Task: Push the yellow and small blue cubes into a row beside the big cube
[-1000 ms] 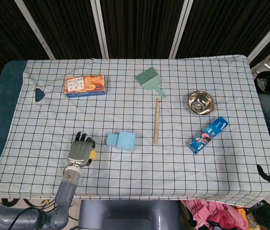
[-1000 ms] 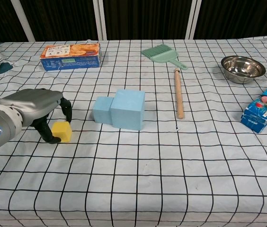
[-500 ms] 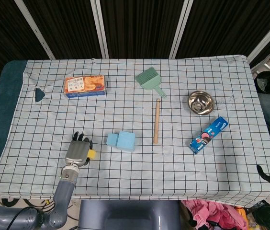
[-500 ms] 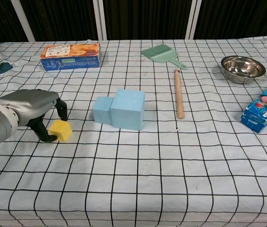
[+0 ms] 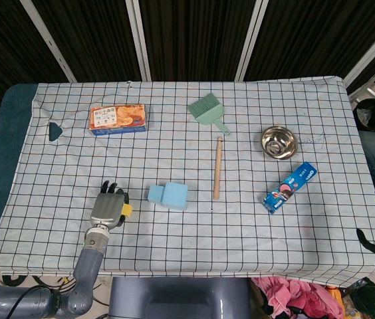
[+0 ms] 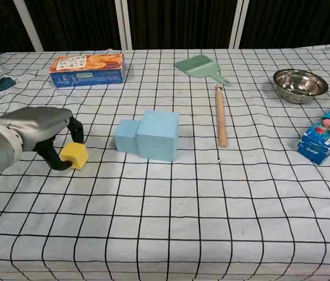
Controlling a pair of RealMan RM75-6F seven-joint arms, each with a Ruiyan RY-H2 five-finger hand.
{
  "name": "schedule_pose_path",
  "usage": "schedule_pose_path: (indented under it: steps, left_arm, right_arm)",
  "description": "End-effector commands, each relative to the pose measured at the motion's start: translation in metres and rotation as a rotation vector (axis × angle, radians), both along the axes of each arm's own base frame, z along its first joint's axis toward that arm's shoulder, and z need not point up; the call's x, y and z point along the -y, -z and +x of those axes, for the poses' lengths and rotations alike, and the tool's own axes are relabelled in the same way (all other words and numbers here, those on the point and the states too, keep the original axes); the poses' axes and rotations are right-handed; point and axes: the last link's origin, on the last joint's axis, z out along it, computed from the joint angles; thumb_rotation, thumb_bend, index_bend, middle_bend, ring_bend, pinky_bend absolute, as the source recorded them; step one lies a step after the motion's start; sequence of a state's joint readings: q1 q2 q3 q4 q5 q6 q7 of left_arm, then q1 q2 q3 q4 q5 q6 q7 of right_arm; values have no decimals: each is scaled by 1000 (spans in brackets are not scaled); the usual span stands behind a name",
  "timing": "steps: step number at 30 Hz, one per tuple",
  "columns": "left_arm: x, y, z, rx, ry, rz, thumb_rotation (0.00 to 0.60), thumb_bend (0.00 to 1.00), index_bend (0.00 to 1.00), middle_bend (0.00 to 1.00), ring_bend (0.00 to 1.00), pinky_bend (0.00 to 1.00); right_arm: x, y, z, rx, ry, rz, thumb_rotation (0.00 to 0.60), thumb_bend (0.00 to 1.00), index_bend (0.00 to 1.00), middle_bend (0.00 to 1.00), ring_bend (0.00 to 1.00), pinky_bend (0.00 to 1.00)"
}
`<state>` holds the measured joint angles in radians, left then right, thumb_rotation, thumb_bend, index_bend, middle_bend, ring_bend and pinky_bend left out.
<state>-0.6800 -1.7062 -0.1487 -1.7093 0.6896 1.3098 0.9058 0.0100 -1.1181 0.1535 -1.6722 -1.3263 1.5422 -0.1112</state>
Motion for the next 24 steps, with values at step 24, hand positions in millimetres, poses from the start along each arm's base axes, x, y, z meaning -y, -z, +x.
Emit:
schedule_pose_path:
  steps: [24]
  left_arm:
    - [-71,-10,34,46,31,53,600,346,444,291,74,0]
  right_arm:
    - [1,0,-2,-2,9,-3,600,197,106,67,212,120]
